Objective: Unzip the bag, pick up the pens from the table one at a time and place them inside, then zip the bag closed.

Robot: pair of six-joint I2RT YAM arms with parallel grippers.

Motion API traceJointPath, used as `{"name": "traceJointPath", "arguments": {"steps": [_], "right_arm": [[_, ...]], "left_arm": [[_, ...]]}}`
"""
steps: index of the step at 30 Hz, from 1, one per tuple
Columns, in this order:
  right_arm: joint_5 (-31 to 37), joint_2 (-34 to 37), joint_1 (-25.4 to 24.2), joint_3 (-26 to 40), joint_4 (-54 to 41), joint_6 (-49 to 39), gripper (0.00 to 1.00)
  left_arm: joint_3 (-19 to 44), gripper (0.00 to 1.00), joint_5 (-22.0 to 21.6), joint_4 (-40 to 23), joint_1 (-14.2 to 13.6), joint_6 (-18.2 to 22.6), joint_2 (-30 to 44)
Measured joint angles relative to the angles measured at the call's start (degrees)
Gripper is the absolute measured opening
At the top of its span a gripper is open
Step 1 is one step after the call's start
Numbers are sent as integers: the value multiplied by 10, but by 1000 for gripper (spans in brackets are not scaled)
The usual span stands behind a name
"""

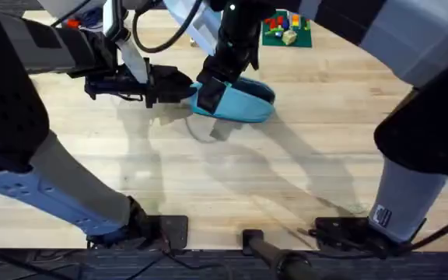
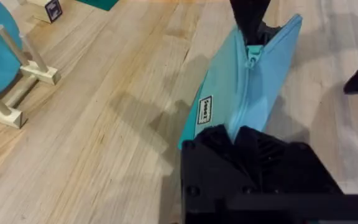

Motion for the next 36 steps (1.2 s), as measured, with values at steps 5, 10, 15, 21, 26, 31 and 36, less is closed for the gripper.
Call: {"name": "traceJointPath", "arguments": {"steps": [5, 10, 15, 21, 26, 31, 36], "right_arm": [[0, 0, 0, 0, 0, -1, 967], [6, 0, 0, 0, 1, -4, 304], [6, 0, 0, 0, 1, -4, 31], [6, 0, 0, 0, 1, -4, 30], [6, 0, 0, 0, -1, -4, 30], [6, 2, 0, 10, -53, -4, 31], [7, 9, 0, 45, -87, -1, 33]], "left_arm": [[0, 38, 0, 0, 0, 0, 0], [0, 39, 0, -2, 0, 0, 0], [0, 39, 0, -2, 0, 0, 0], [0, 38, 0, -2, 0, 0, 0], [0, 38, 0, -2, 0, 0, 0], [0, 38, 0, -2, 0, 0, 0], [0, 39, 0, -2, 0, 0, 0]]}}
